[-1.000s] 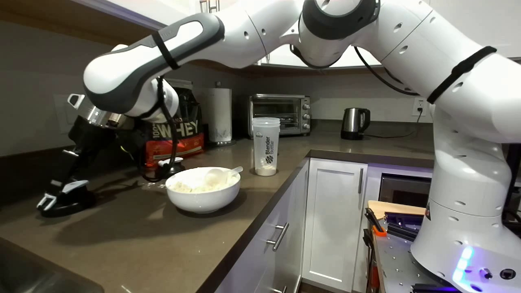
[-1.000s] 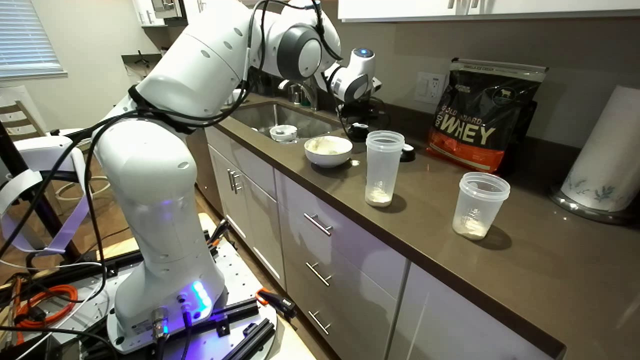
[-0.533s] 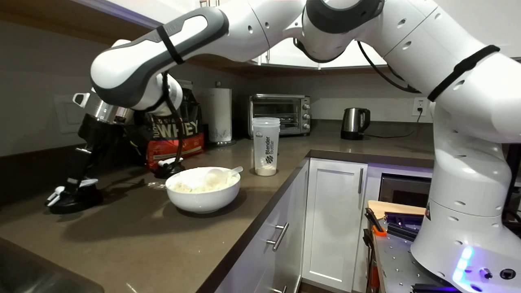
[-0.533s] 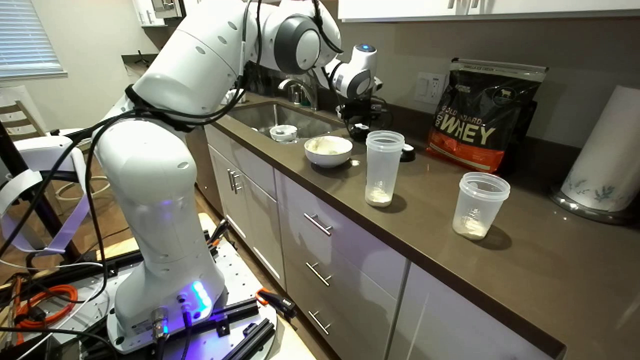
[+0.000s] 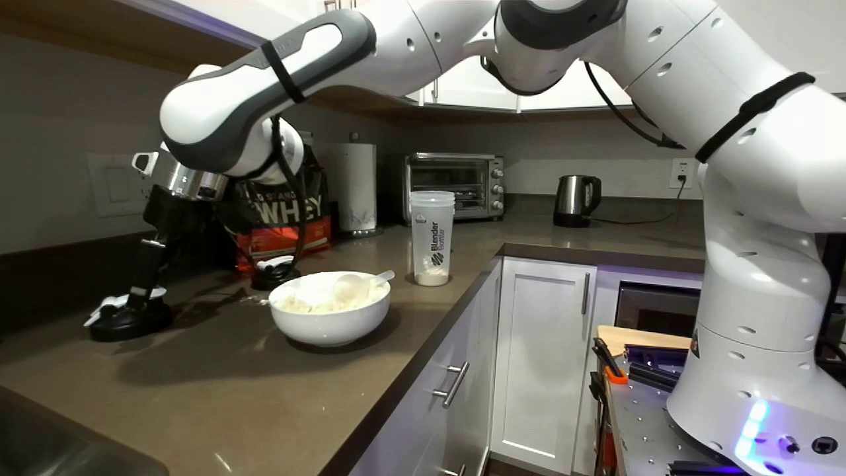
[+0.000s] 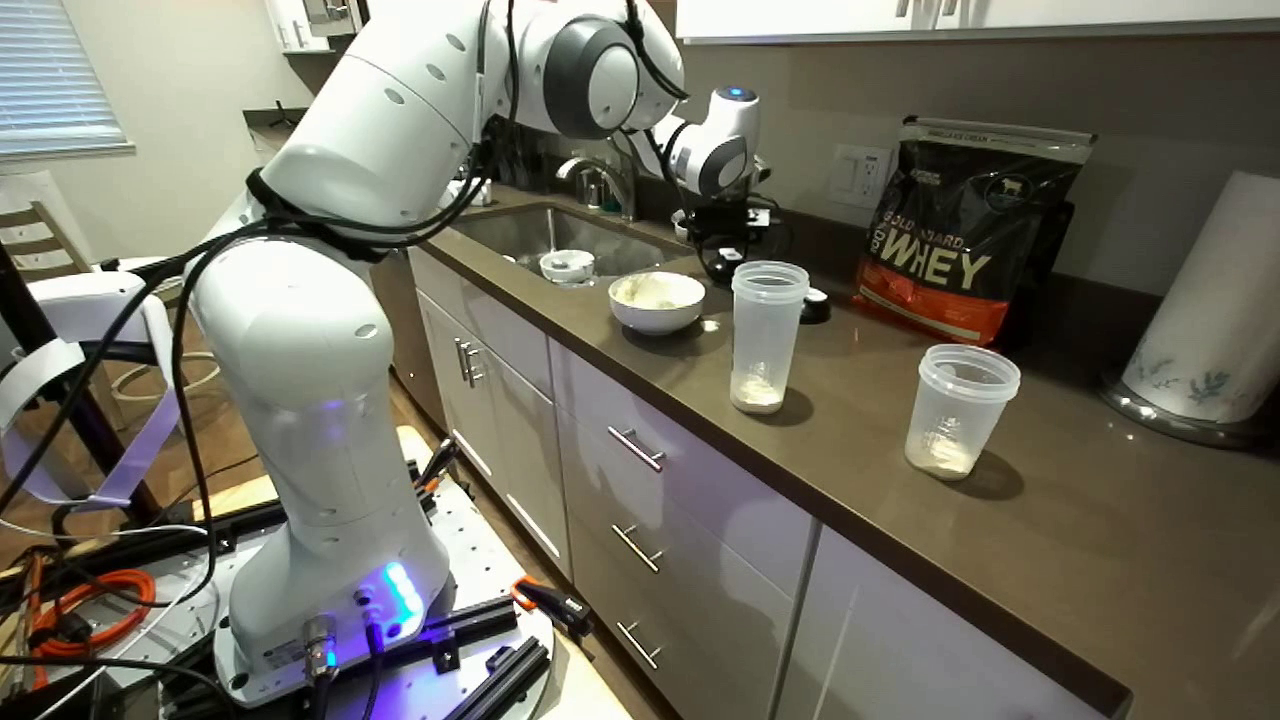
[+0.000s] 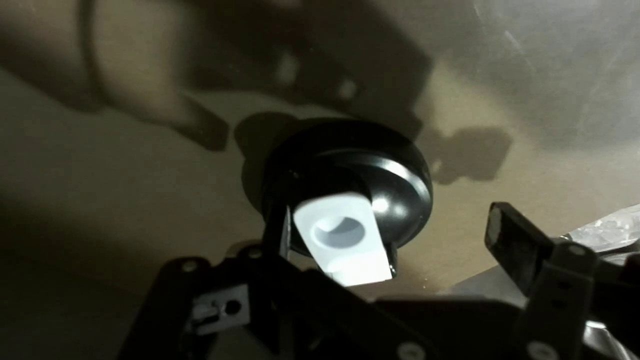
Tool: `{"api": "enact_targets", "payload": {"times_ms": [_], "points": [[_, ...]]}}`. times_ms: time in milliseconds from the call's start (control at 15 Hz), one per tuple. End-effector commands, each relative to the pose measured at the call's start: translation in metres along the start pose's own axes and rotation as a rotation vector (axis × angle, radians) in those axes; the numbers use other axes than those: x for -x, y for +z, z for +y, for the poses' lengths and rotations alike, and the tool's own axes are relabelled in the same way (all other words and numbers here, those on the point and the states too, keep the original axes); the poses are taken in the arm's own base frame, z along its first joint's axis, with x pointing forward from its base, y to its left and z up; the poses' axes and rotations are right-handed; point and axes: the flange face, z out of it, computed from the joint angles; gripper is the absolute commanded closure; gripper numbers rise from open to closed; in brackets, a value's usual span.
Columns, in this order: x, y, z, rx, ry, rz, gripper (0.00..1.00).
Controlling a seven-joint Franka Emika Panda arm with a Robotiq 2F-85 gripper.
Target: Move the black lid on the left forward
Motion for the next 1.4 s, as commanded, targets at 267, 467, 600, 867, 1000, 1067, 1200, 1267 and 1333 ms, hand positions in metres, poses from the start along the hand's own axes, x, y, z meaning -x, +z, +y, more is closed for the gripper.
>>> {"api": "enact_targets", "payload": {"times_ms": [267,467,600,867,1000,1067,1200,1267,1333], "points": [[-0.007,-0.015,-0.002,0.042,-0.027,0.016,0.00],[-0.012,-0.014,0.002,0.048,-0.028,0.045,0.00],[-0.014,-0.011,0.004,0.054,-0.022,0.070,0.00],[-0.013,0.000,0.007,0.050,-0.013,0.094,0.00],[-0.012,0.010,0.008,0.040,-0.008,0.099,0.00],[-0.011,0.015,0.007,0.035,-0.005,0.097,0.00],[-0.009,0.025,0.004,0.021,-0.007,0.084,0.00],[-0.007,0.028,0.001,0.018,-0.008,0.068,0.00],[-0.005,0.031,0.000,0.015,-0.012,0.055,0.00]]}}
